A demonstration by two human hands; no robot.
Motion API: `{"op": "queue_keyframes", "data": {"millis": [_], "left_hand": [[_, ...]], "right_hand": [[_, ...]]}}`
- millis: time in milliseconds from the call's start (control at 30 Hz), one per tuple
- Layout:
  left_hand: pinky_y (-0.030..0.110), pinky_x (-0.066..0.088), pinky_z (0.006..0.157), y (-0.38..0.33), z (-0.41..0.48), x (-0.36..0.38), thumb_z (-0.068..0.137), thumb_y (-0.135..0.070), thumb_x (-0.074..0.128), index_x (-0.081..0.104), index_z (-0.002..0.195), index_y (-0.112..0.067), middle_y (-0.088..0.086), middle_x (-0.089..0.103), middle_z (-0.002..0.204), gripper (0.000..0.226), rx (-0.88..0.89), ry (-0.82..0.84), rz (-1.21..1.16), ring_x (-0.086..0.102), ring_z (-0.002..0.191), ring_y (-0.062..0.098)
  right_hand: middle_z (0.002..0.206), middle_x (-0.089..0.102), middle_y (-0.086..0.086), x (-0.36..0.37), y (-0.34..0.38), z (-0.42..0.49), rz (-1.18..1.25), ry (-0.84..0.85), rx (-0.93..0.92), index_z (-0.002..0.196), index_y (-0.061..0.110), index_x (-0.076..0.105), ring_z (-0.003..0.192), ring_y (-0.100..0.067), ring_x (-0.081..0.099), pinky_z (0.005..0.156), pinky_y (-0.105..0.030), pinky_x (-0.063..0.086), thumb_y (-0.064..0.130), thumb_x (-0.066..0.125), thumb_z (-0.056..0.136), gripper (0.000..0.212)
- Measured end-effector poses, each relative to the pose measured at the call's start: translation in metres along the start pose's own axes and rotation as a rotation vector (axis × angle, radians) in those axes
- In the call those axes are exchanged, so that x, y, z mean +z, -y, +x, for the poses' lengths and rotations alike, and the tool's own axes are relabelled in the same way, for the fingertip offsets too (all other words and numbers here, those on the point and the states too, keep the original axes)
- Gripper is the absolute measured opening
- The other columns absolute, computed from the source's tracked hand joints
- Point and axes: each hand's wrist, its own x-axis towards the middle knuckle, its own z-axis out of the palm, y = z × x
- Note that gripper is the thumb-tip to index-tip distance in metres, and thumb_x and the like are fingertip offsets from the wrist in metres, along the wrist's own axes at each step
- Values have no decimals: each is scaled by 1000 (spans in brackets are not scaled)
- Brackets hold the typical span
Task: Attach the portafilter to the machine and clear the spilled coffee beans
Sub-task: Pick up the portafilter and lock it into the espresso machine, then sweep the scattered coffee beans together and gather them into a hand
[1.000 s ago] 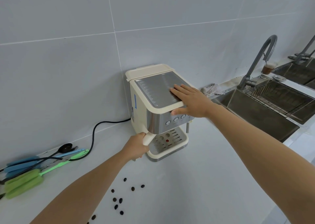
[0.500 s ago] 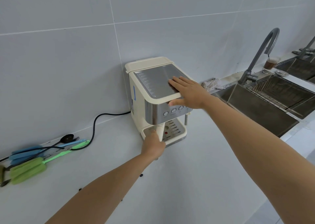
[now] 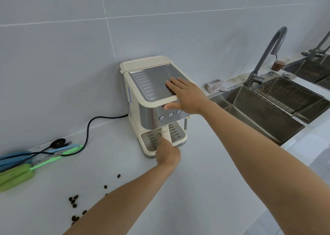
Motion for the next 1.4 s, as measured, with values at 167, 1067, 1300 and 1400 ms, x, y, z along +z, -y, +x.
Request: {"op": "queue_keyframes", "data": {"millis": [167,1067,1300,1400], "left_hand": [[47,52,87,-6,-1,8,89,-5,44,22,137,1,23,53,129,53,-31,-31,13,55,114,41],[49,21,111,105,-43,-119,97,-37,24,19,143,-12,14,23,151,52,160,-112,600,19,140,32],[46,-5,117,219,-61,-174,97,-44,8,-10,148,-19,5,-11,159,60,82,-141,837,-13,146,23],[46,-6,117,246,-65,-181,77,-55,-26,-23,141,-21,4,-15,158,73,46,-184,867,-14,145,22]], "right_hand": [[158,13,-2,0,0,-1,-14,-38,-25,148,17,11,145,-22,10,117,-33,8,60,43,84,83],[158,-6,-13,21,124,3,126,-89,-88,147,8,-5,146,-27,-8,118,-40,-5,53,30,93,78],[157,-4,-18,68,206,-23,224,-143,-68,147,5,0,145,-33,-9,118,-40,-2,40,29,98,67],[155,7,-25,82,213,-36,185,-174,-49,146,0,10,143,-40,3,117,-45,6,40,31,95,68]]}}
